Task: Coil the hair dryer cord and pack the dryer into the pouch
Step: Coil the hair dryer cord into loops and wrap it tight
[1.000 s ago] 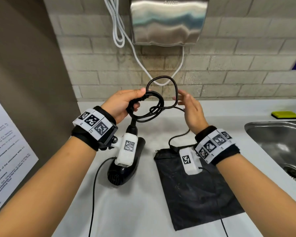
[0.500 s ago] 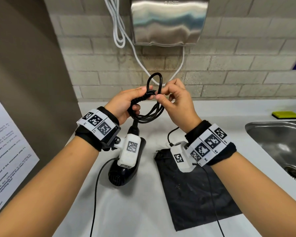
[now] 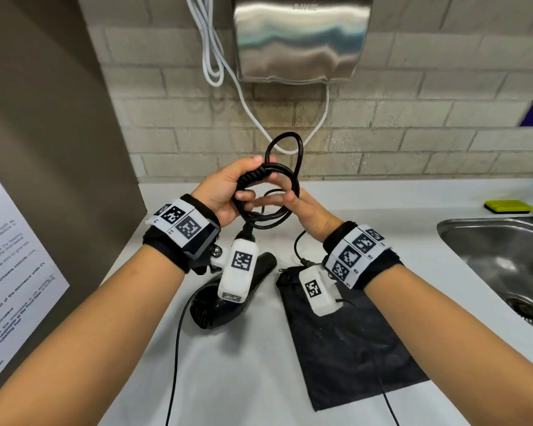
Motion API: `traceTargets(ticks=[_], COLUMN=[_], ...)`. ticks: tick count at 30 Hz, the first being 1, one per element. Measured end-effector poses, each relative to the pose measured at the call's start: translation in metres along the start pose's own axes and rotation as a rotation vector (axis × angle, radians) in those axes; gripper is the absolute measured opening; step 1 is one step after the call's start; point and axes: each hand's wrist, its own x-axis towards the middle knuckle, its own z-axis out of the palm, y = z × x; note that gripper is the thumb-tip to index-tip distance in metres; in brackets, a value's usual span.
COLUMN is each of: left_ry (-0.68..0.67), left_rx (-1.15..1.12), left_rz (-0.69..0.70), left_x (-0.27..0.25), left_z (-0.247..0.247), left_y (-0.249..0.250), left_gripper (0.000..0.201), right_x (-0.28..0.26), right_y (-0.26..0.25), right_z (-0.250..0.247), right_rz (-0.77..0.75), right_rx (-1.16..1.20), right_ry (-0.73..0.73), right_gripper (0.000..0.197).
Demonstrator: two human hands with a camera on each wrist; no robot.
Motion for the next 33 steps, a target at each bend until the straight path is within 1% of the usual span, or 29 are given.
traceTargets(ticks=[2, 4, 5, 6, 8, 9, 10, 12, 13, 15, 16, 18, 20, 23, 25, 26, 27, 28, 29, 30, 31, 33], left_ry=[-0.015, -0.021, -0.014, 0.004, 0.054, 0.079, 0.102, 0.125, 0.122, 0.09, 0.066, 0.027, 0.011, 0.003, 0.01, 0.018, 0.027, 0.035, 0.047, 0.06, 0.074, 0.1], left_rx=[-0.026, -0.014, 0.021, 0.078, 0.208, 0.247, 0.257, 0.214, 0.193, 0.196, 0.212, 0.217, 0.176, 0.153, 0.173, 0.183, 0.19, 0.193, 0.193, 0.192, 0.192, 0.197], left_rz=[0.004, 0.019, 0.035, 0.062, 0.131, 0.161, 0.182, 0.188, 0.173, 0.126, 0.107, 0.084, 0.072, 0.074, 0.083, 0.087, 0.09, 0.09, 0.089, 0.087, 0.087, 0.092], left_x=[-0.001, -0.001, -0.002, -0.001, 0.0, 0.0, 0.0, -0.002, -0.003, -0.006, -0.007, -0.008, -0.007, -0.007, -0.006, -0.006, -0.005, -0.004, -0.003, -0.002, -0.001, 0.001], left_z=[-0.001, -0.002, -0.003, -0.004, -0.006, -0.008, -0.01, -0.013, -0.013, -0.01, -0.007, -0.002, 0.001, 0.004, 0.005, 0.006, 0.007, 0.008, 0.009, 0.01, 0.011, 0.012], left_y=[0.0, 0.001, 0.001, 0.001, 0.002, 0.003, 0.004, 0.005, 0.006, 0.007, 0.006, 0.005, 0.004, 0.001, 0.0, -0.001, -0.001, 0.0, 0.0, 0.0, 0.001, 0.001], left_gripper=[0.024, 0.025, 0.024, 0.023, 0.021, 0.021, 0.021, 0.019, 0.018, 0.017, 0.017, 0.018, 0.02, 0.021, 0.02, 0.019, 0.019, 0.018, 0.018, 0.018, 0.017, 0.016], right_x=[-0.001, 0.0, 0.001, 0.001, 0.0, -0.001, -0.004, -0.009, -0.011, -0.015, -0.016, -0.019, -0.021, -0.025, -0.026, -0.024, -0.022, -0.02, -0.017, -0.015, -0.012, -0.009], right_y=[0.009, 0.015, 0.018, 0.02, 0.024, 0.026, 0.028, 0.032, 0.035, 0.044, 0.047, 0.053, 0.057, 0.054, 0.051, 0.047, 0.04, 0.029, 0.016, 0.001, -0.011, -0.028], right_z=[-0.002, -0.002, -0.002, -0.002, -0.004, -0.006, -0.009, -0.017, -0.022, -0.03, -0.033, -0.035, -0.036, -0.04, -0.044, -0.046, -0.047, -0.046, -0.045, -0.041, -0.038, -0.033], right_rz=[0.026, 0.018, 0.015, 0.013, 0.035, 0.038, 0.044, 0.059, 0.072, 0.107, 0.136, 0.192, 0.268, 0.369, 0.383, 0.354, 0.3, 0.217, 0.086, -0.044, -0.146, -0.253], right_rx=[-0.037, -0.052, -0.058, -0.076, -0.135, -0.18, -0.23, -0.358, -0.448, -0.615, -0.664, -0.68, -0.657, -0.717, -0.793, -0.794, -0.711, -0.561, -0.384, -0.235, -0.139, -0.071], right_ry=[-0.078, -0.103, -0.089, -0.066, -0.02, -0.006, 0.003, 0.001, 0.002, 0.009, 0.016, 0.034, 0.038, -0.023, -0.064, -0.028, 0.076, 0.225, 0.367, 0.469, 0.524, 0.539], right_gripper=[0.11, 0.102, 0.093, 0.079, 0.044, 0.029, 0.026, 0.033, 0.031, 0.018, 0.015, 0.017, 0.018, 0.026, 0.038, 0.047, 0.052, 0.047, 0.039, 0.034, 0.033, 0.034])
